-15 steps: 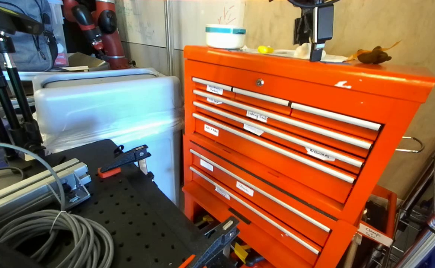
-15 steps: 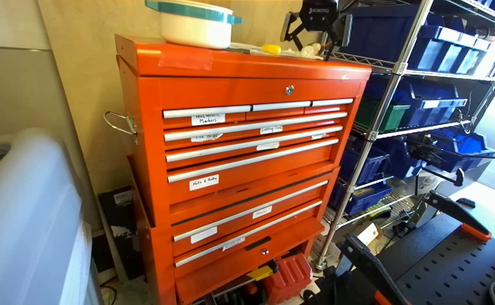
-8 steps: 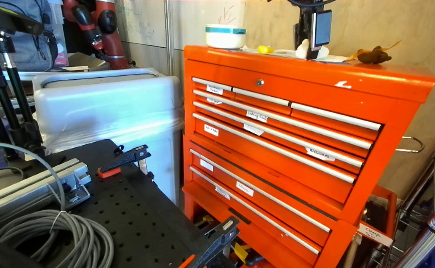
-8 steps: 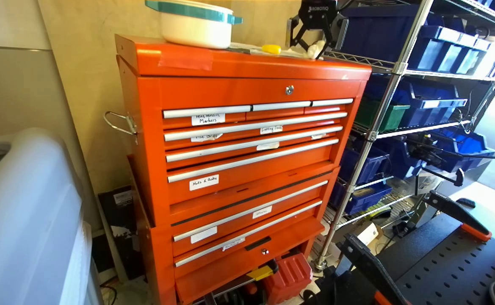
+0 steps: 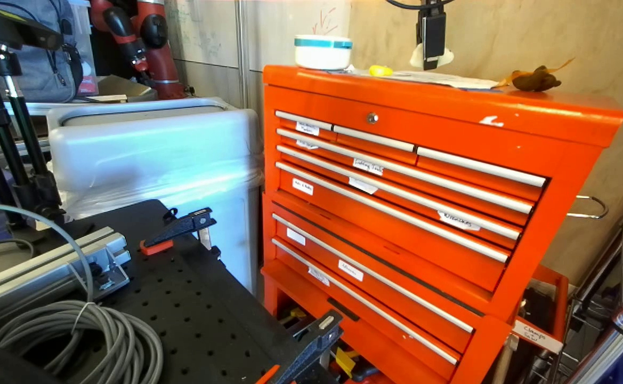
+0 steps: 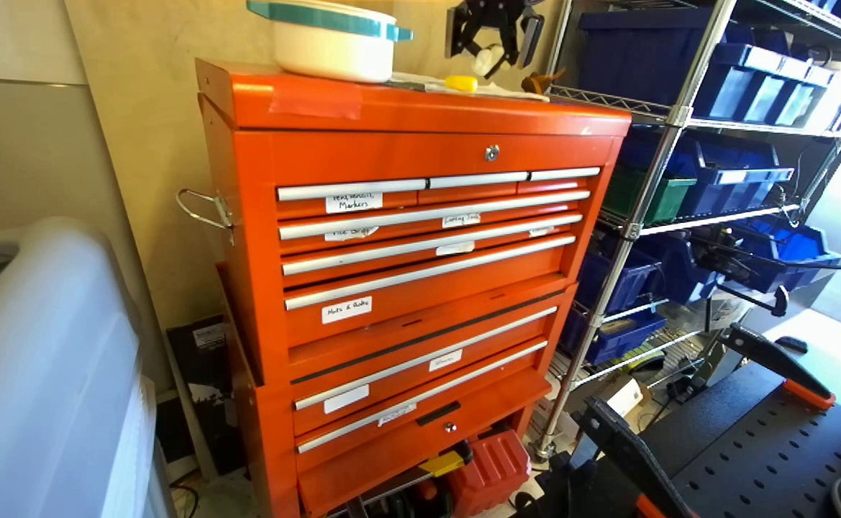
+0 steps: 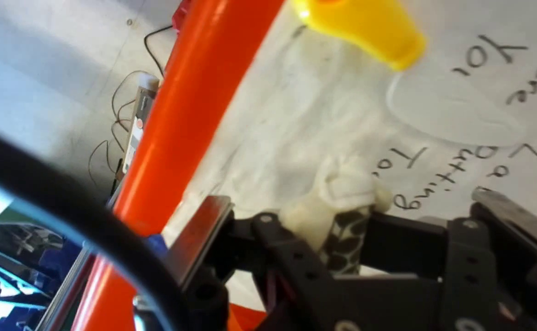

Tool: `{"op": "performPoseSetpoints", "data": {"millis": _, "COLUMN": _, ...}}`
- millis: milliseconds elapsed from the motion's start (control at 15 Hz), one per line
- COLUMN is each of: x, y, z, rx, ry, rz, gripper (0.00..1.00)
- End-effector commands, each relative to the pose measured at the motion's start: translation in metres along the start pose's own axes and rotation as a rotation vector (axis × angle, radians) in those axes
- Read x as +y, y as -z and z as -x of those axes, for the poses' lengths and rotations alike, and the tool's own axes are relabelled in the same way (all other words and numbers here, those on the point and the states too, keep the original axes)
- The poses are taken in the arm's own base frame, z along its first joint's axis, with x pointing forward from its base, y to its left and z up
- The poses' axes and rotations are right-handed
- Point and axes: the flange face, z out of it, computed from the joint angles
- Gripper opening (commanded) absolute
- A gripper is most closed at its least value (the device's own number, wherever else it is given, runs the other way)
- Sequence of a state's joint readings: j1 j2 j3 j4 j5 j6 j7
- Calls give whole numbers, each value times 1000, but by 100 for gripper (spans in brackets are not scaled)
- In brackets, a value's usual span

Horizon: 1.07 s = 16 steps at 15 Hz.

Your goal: Move the white object

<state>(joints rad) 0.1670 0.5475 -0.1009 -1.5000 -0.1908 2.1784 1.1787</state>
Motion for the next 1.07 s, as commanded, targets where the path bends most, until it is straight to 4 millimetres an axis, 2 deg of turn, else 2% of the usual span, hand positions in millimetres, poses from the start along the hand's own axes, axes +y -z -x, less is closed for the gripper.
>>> {"op": "performPoseSetpoints", "data": {"millis": 0, "x": -43, "y": -21, "z": -2, "rx": -15, "ry": -193, "rz": -34, "gripper": 0}}
{"op": "performPoseSetpoints", "data": {"millis": 133, "x": -59, "y": -44, "z": 0, "rx": 17, "ry": -269, "rz": -36, "gripper": 0}}
{"op": "performPoseSetpoints", "data": {"millis": 267, "x": -71, "y": -57, "z": -1, "rx": 57, "ry": -314, "rz": -49, "gripper": 0}}
{"op": "performPoseSetpoints", "data": {"millis": 400, "x": -81, "y": -53, "z": -1, "rx": 78, "ry": -333, "rz": -61, "gripper": 0}}
{"op": "performPoseSetpoints", "data": {"millis": 467, "x": -84, "y": -53, "z": 0, "rx": 82, "ry": -332, "rz": -61, "gripper": 20}}
{"op": "performPoseSetpoints", "data": {"millis": 733, "x": -94, "y": -36, "z": 3, "rx": 49, "ry": -315, "rz": -78, "gripper": 46}}
{"op": "performPoseSetpoints", "data": {"millis": 1000, "x": -98, "y": -7, "z": 2, "rx": -8, "ry": -304, "rz": -121, "gripper": 75}}
